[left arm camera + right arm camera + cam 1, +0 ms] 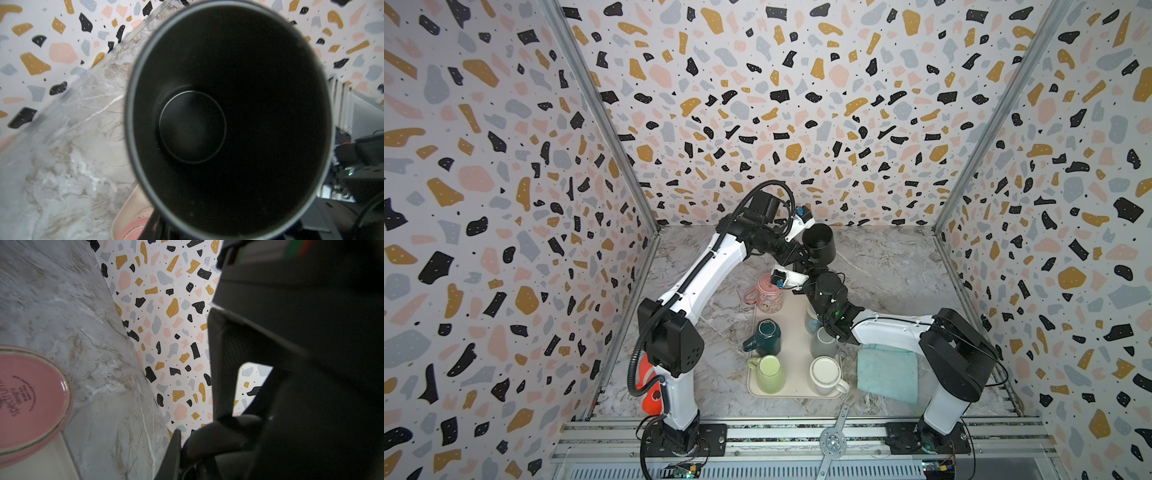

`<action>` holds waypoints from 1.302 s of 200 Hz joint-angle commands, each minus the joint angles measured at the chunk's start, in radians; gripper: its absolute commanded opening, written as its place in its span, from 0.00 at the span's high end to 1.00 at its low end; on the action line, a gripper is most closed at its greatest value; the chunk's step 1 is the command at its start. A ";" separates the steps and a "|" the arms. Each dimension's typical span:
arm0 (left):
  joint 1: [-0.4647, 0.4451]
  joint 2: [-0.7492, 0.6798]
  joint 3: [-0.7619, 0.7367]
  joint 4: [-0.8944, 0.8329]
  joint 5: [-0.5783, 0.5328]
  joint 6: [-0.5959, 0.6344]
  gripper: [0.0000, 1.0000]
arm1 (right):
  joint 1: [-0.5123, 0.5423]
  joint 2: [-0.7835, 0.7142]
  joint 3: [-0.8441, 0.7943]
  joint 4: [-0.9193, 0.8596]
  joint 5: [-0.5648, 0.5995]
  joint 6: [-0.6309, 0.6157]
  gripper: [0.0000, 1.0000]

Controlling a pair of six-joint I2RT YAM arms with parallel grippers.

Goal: Turn the mug right side up

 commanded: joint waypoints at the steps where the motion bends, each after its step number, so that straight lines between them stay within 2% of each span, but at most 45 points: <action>1: 0.001 0.014 0.036 -0.006 0.000 -0.002 0.82 | 0.009 -0.032 0.064 0.111 0.000 -0.018 1.00; 27: 0.001 0.028 0.053 -0.014 0.003 -0.009 1.00 | 0.011 -0.033 0.061 0.111 0.001 -0.018 1.00; 99: 0.001 0.040 0.088 -0.001 -0.007 -0.047 1.00 | 0.010 -0.014 0.055 0.130 0.037 -0.030 1.00; 119: 0.001 0.042 0.095 0.002 -0.024 -0.055 1.00 | 0.011 -0.018 0.054 0.115 0.042 -0.027 0.90; 188: 0.008 0.054 0.138 0.011 -0.089 -0.072 1.00 | 0.011 -0.048 0.033 0.096 0.054 -0.005 0.69; 260: 0.085 0.098 0.231 0.012 -0.128 -0.113 1.00 | -0.009 -0.137 -0.018 0.056 0.087 0.067 0.66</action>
